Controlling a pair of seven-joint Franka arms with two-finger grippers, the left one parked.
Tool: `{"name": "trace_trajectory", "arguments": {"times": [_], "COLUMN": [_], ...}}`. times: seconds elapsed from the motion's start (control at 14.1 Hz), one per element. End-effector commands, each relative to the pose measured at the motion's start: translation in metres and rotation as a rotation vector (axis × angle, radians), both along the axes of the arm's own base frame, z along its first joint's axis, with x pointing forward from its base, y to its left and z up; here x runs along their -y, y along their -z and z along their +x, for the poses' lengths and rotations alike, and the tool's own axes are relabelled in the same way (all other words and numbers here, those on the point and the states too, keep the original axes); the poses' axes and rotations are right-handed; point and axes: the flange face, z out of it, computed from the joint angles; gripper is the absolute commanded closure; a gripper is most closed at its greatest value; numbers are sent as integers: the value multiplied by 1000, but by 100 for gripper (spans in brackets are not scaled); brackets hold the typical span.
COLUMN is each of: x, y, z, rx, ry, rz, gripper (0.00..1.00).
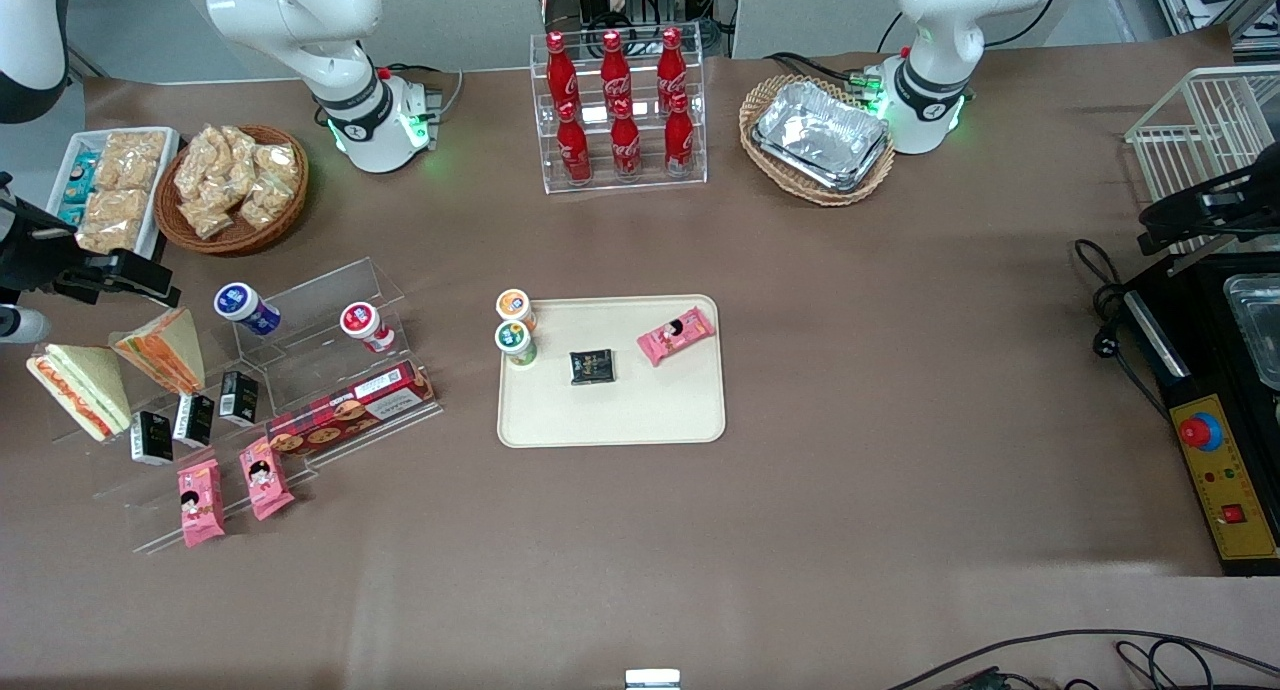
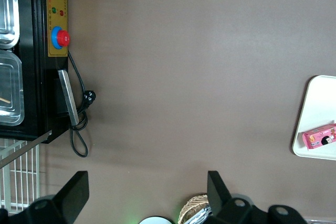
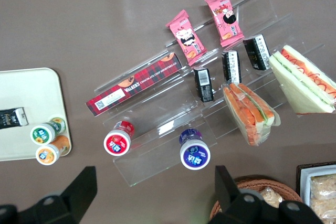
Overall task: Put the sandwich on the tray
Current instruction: 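Lower the right gripper onto the wrapped sandwich in the acrylic rack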
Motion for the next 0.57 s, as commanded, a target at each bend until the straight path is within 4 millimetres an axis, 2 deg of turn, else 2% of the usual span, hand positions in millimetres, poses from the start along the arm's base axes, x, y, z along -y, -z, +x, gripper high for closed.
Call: {"name": "trace_trajectory", "arguments": {"times": [0.0, 0.5], "x": [2, 12], "y": [-2, -5], "z": [-9, 4], "rx": [3, 61], "ry": [-4, 24], "rz": [8, -13], "gripper": [0, 0]}}
